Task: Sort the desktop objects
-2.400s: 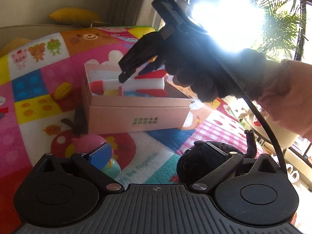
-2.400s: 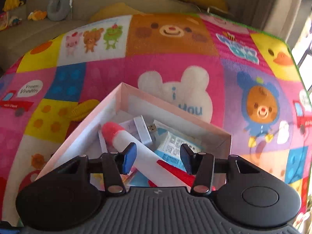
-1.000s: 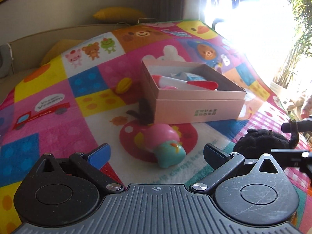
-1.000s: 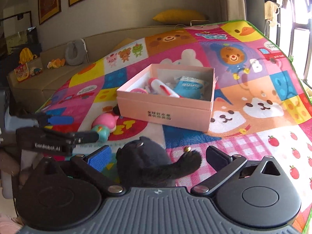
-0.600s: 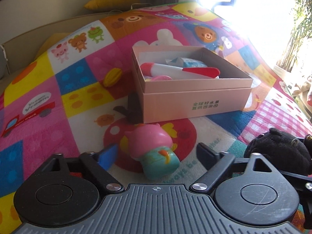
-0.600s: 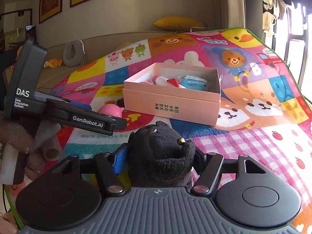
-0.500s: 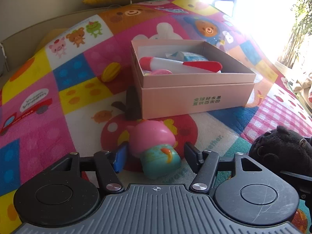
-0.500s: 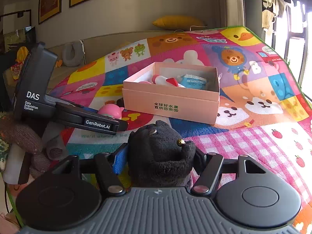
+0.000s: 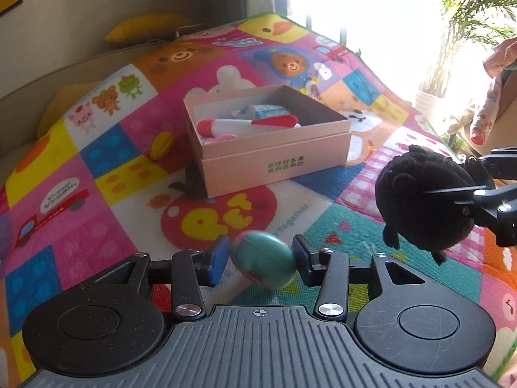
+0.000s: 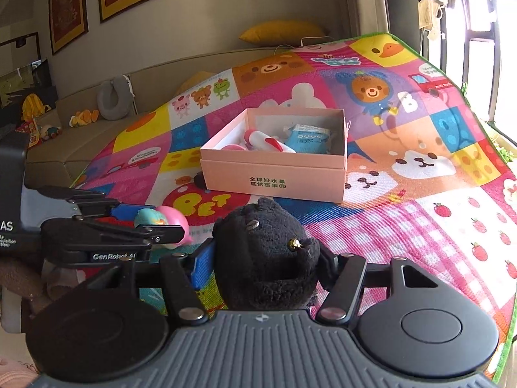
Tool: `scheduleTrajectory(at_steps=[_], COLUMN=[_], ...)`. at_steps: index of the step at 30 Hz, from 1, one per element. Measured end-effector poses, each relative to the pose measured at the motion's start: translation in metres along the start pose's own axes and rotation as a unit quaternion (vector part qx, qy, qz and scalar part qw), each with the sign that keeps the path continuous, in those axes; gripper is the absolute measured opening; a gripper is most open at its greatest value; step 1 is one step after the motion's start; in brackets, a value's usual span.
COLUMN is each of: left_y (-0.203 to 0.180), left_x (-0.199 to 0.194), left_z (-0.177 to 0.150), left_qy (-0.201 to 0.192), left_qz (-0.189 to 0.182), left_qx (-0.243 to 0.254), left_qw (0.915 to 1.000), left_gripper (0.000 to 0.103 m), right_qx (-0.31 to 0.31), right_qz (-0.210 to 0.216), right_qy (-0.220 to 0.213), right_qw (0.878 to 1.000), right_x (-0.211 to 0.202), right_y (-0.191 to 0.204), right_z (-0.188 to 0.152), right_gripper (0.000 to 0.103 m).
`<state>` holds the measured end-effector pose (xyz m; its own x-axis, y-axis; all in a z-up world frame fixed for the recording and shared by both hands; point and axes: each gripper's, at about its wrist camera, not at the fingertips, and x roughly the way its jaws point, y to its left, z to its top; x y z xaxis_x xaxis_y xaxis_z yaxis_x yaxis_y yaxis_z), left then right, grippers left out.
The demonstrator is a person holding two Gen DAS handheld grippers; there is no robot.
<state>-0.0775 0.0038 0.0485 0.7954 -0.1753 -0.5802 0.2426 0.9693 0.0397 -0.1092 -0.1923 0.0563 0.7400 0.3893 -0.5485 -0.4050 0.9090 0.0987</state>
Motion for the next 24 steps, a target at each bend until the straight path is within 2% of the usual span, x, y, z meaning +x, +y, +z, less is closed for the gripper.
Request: scheduleTrajectory(at_steps=[3, 7, 9, 12, 15, 20, 24], left_y=[-0.005, -0.01, -0.008, -0.001, 0.013, 0.049, 0.073], left_x=[-0.022, -0.035, -0.03, -0.017, -0.006, -0.004, -0.005], left_z=[0.016, 0.044, 0.052, 0.052, 0.041, 0.016, 0.003], left_qy=[-0.037, -0.096, -0.104, -0.094, -0.076, -0.044, -0.037], left_qz=[-0.005, 0.006, 0.005, -0.002, -0.004, -0.005, 0.004], left_qx=[0.014, 0.04, 0.034, 0.019, -0.004, -0.056, -0.083], left_qw=[0.9992, 0.9946, 0.994, 0.9954, 0.9971, 0.9974, 0.9958], left_gripper=[0.044, 0.043, 0.043, 0.045, 0.047, 0.06, 0.077], right_qx=[-0.011, -0.014, 0.001, 0.021, 0.022, 0.019, 0.063], right_qz=[-0.004, -0.011, -0.002, 0.016, 0.017, 0.001, 0.021], right_qy=[-0.017, -0.072, -0.097, -0.123, -0.136, -0.128, -0.069], right_qw=[1.0, 0.997, 0.995, 0.992, 0.99, 0.992, 0.995], right_x=[-0.019, -0.05, -0.06, -0.056, -0.024, 0.064, 0.142], right_y=[-0.001, -0.006, -0.012, -0.022, -0.025, -0.023, -0.038], right_z=[0.016, 0.058, 0.083, 0.12, 0.155, 0.2, 0.211], right_gripper=[0.062, 0.062, 0.062, 0.062, 0.062, 0.062, 0.065])
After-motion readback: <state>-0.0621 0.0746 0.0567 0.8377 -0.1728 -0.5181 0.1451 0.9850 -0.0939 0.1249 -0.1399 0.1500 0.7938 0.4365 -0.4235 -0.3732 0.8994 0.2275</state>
